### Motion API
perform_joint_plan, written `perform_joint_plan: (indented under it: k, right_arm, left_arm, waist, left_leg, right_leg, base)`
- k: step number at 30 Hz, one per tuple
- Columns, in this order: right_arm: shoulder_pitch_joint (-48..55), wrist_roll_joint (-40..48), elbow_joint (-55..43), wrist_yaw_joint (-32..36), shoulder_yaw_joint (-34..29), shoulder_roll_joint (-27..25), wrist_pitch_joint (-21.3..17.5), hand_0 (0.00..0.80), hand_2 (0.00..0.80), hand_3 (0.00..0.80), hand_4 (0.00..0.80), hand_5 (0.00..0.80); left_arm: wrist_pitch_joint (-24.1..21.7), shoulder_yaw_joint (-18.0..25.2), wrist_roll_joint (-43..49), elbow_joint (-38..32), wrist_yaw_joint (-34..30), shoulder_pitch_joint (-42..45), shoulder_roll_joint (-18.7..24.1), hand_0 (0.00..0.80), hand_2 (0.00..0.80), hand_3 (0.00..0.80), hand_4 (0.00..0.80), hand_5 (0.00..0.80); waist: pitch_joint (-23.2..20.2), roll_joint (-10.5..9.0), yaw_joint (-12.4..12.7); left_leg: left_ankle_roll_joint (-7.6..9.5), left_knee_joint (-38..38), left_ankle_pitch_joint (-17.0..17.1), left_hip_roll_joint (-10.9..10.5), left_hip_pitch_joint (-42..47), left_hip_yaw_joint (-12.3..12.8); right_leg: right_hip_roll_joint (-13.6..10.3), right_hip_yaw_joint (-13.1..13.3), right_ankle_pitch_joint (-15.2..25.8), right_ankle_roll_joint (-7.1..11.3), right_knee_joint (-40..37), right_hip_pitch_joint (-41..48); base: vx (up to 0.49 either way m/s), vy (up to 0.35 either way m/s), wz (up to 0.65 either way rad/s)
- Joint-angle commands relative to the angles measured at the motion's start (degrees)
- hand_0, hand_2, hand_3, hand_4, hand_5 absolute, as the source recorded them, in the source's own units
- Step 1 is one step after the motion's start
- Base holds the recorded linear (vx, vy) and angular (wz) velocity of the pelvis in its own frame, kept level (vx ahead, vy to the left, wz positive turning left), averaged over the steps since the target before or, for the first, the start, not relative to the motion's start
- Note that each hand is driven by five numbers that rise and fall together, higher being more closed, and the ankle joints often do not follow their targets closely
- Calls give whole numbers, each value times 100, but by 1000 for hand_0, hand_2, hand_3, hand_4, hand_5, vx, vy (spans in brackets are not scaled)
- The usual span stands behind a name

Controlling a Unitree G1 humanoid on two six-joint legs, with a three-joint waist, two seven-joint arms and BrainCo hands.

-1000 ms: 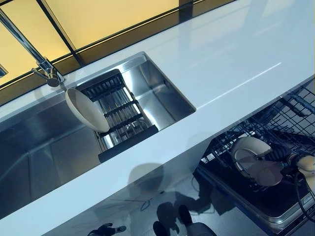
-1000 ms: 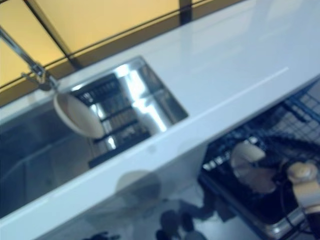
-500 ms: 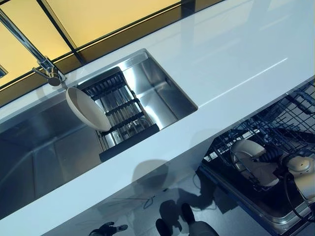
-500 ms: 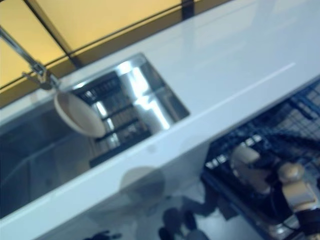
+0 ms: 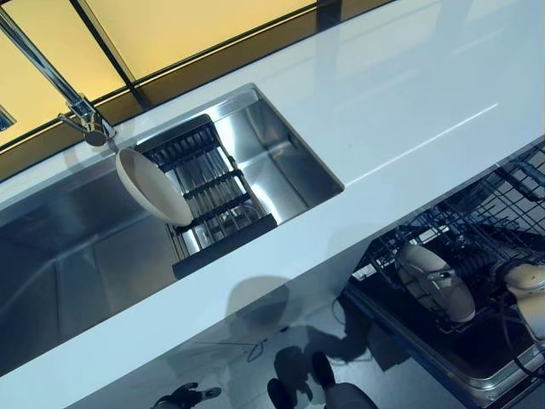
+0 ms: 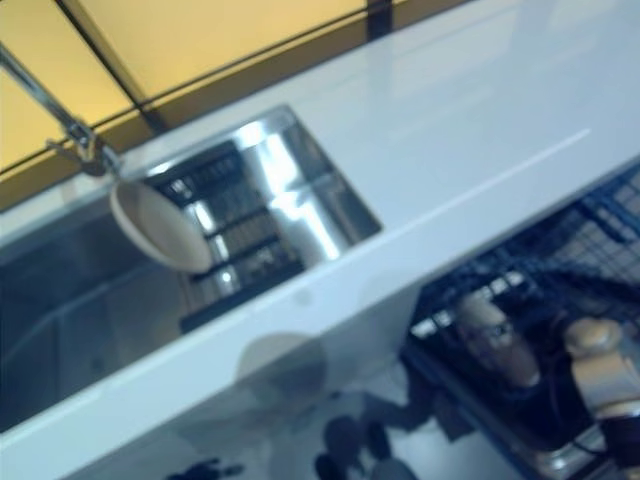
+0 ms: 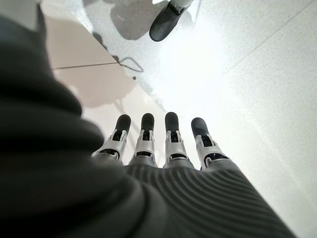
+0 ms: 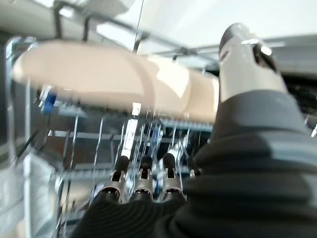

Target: Take plates into dishwasher

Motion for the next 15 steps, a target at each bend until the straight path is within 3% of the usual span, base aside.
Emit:
perform_joint_plan:
  k: [1,7,15]
  right_arm:
    - [-256,188,25,93,-365,-271,-12,0,0,0,0,0]
    - [-226,416,199,195,-664,-624,118,0,0,0,0,0]
    - [-60,428,496,-151,-1187,-1103,-108,0,0,0,0,0]
  left_arm:
    - [-12,56,131,447,60,-41,272,0,0,0,0,0]
    - [-45,109,212,551,41,73,338,0,0,0,0,0]
    - [-67,121,279,646,100,218,344,0,0,0,0,0]
  waist:
    - [-651,-537,-8]
    - [-858,-801,8]
    - [-1074,-1030,94]
  left_leg:
    - [-182,28,-448,213,267,23]
    - [-149,28,-517,240,359,72]
    - [-119,28,-555,249,413,63]
  right_leg:
    - [12,-47,-433,385,385,-102]
    - [50,-11,-409,392,338,9]
    - [91,39,-403,426,308,115]
  base:
    - [44,4,-2]
    - [57,22,-2]
    - [50,27,-1]
